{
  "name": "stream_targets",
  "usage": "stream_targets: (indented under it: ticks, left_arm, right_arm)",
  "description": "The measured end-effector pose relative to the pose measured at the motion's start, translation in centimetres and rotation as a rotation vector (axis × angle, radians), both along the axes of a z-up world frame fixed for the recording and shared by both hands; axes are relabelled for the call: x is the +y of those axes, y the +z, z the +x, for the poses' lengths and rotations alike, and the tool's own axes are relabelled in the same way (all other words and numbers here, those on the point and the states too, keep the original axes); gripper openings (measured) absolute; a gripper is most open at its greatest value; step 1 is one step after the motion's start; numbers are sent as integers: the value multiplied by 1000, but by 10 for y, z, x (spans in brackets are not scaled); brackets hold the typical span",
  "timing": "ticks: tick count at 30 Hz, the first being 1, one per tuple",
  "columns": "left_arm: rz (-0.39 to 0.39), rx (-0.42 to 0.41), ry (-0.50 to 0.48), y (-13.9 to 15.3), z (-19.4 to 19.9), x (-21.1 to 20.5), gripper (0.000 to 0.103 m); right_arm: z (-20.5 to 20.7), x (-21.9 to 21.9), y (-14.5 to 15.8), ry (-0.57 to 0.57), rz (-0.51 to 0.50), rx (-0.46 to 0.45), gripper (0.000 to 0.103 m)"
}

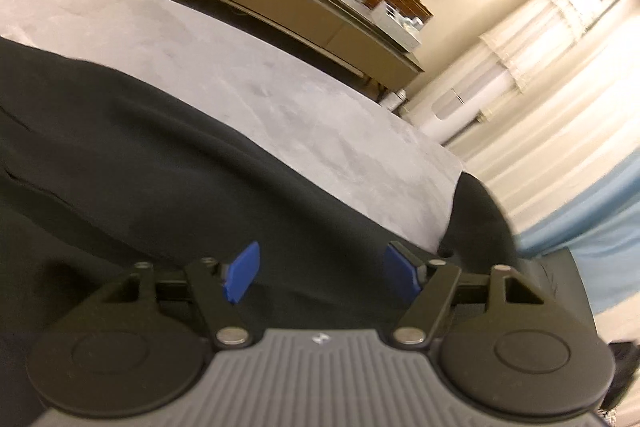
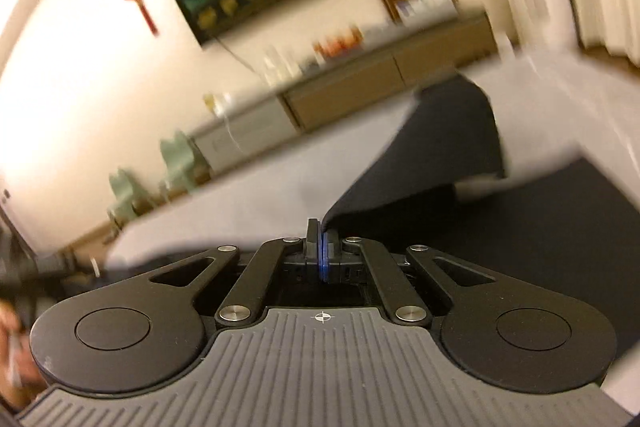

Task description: Fold clothes

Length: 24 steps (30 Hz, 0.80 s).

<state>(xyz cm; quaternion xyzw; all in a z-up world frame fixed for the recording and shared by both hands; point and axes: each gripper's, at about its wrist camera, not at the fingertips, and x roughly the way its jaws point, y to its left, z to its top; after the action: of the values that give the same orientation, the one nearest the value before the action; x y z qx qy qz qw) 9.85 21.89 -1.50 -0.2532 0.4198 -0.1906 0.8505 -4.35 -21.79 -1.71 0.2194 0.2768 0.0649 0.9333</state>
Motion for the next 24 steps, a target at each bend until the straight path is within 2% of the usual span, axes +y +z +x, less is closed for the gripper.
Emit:
stream_targets:
  ticks: [3, 6, 8, 9, 10, 15, 18, 24]
  left_arm:
    - [-8, 14, -39, -13, -12, -22, 73]
    - [-10, 39, -59, -31, -24, -38, 73]
    - [-3, 58, -59, -41, -30, -46, 73]
    - [0, 66, -57, -46, -32, -48, 73]
    - [2, 70, -53, -49, -33, -49, 73]
    - [8, 93, -48, -60, -34, -54, 73]
    - [13, 109, -38, -67, -31, -55, 73]
    - [-16, 102, -12, -72, -38, -50, 72]
  right_arm:
    - [-16, -12, -43, -39, 46, 114, 1]
    - [-21, -31, -67, -73, 79, 160, 13]
    - [-25, -46, -71, -112, 108, 150, 31]
    - [-28, -53, -73, -135, 122, 141, 48]
    - [-29, -62, -75, -159, 141, 135, 53]
    - [-10, -109, -87, -297, 350, 143, 53]
    - [7, -122, -102, -355, 471, 146, 55]
    - [32, -117, -109, -367, 557, 168, 61]
